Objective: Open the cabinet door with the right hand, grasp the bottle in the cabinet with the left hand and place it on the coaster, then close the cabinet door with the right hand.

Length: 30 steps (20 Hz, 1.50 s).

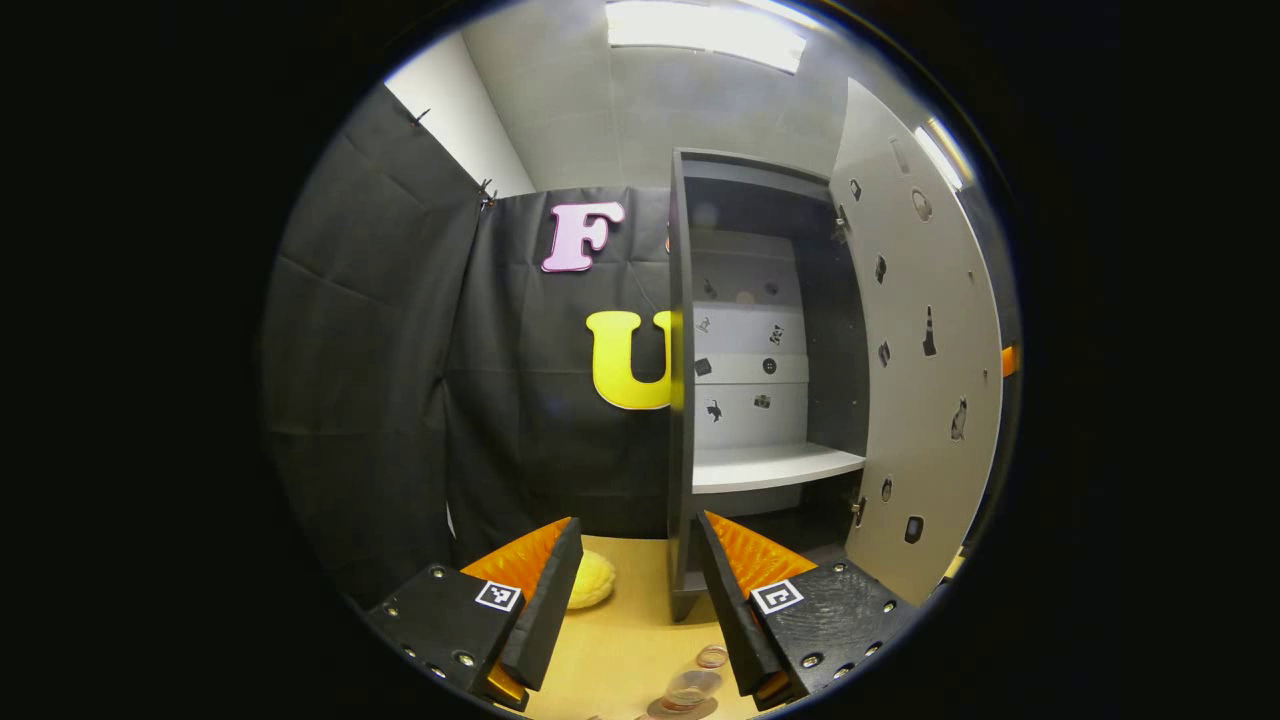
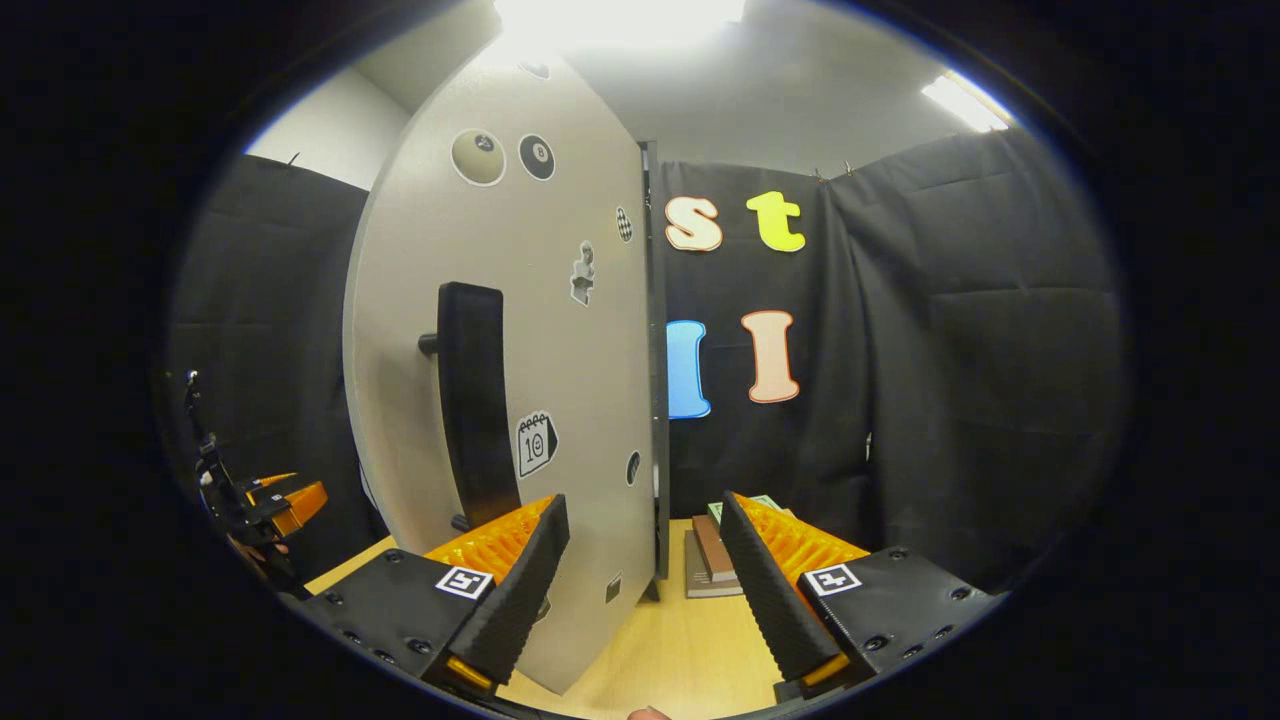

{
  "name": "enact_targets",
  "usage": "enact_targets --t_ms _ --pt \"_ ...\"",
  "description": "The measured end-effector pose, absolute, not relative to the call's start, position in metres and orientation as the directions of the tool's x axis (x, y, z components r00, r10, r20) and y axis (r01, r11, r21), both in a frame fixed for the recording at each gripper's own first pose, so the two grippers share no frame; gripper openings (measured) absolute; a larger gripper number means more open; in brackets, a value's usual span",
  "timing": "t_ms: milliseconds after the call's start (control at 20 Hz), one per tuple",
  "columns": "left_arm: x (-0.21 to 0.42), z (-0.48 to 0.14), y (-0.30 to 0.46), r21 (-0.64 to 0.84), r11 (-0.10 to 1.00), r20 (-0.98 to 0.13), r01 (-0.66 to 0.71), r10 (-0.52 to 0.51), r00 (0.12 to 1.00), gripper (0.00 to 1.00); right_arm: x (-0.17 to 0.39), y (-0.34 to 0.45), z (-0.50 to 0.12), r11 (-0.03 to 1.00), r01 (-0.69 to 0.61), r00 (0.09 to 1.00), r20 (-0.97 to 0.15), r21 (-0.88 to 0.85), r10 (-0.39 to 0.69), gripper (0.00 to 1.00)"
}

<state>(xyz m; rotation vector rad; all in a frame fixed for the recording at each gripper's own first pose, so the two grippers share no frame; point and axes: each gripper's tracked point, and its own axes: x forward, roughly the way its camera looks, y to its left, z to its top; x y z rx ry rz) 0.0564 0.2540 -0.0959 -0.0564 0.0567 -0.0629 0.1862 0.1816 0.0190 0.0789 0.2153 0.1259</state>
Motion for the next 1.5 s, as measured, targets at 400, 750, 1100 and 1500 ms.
enact_targets --t_ms 400,750,1100,1500 --pt "0.049 -0.092 0.298 -0.003 1.000 -0.035 0.030 -0.030 0.999 0.65 0.201 0.228 0.024 0.975 -0.154 0.963 -0.195 0.157 0.184 0.98" --pt "0.046 -0.096 0.331 -0.012 1.000 -0.034 0.000 -0.001 0.999 0.65 0.227 0.286 0.027 0.954 -0.232 0.948 -0.176 0.188 0.265 0.98" --pt "0.039 -0.105 0.371 -0.010 0.999 -0.049 -0.049 0.048 0.998 0.65 0.268 0.349 0.034 0.934 -0.296 0.934 -0.146 0.199 0.327 0.98" --pt "0.031 -0.119 0.414 -0.008 0.993 -0.076 -0.117 0.116 0.990 0.65 0.285 0.378 0.037 0.944 -0.301 0.936 -0.151 0.133 0.319 0.98"
